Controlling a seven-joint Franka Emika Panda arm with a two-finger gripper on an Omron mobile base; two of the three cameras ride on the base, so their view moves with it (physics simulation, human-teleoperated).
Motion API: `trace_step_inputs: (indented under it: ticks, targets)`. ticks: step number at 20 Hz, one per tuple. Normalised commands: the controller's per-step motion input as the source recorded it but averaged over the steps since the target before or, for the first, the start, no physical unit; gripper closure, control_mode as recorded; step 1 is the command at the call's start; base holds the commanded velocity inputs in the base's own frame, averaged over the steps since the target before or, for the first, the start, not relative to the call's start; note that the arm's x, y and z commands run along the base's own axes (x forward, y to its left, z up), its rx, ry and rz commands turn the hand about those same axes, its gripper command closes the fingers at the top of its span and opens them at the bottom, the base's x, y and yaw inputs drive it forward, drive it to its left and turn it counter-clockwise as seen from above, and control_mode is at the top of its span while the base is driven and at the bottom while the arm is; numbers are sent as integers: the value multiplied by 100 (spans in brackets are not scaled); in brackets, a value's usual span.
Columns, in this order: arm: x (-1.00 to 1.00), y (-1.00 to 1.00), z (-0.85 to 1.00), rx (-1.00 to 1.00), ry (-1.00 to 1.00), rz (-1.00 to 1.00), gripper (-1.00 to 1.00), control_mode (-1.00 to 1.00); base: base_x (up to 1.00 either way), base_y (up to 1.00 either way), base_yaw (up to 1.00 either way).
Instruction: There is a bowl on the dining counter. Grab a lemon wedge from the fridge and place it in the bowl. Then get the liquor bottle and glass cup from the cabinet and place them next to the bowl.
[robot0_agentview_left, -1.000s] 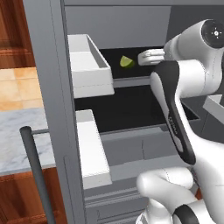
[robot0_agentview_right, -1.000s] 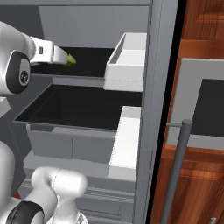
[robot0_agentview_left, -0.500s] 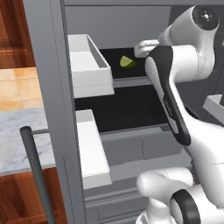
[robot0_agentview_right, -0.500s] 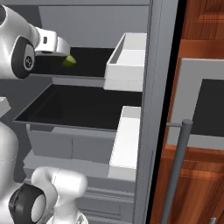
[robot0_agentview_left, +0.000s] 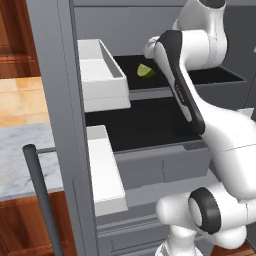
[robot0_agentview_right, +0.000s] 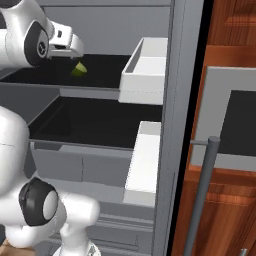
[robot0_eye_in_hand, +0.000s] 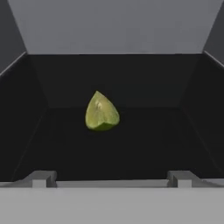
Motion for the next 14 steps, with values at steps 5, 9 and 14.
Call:
trace_step_inputs:
  ticks: [5,9,14]
  targets:
    - [46,8,0,0,14,0,-100,-100,0,0,0]
    - [43,16,0,0,12,0,-100,-100,0,0,0]
    - [39,14,-6,0,12,0,-100,-100,0,0,0]
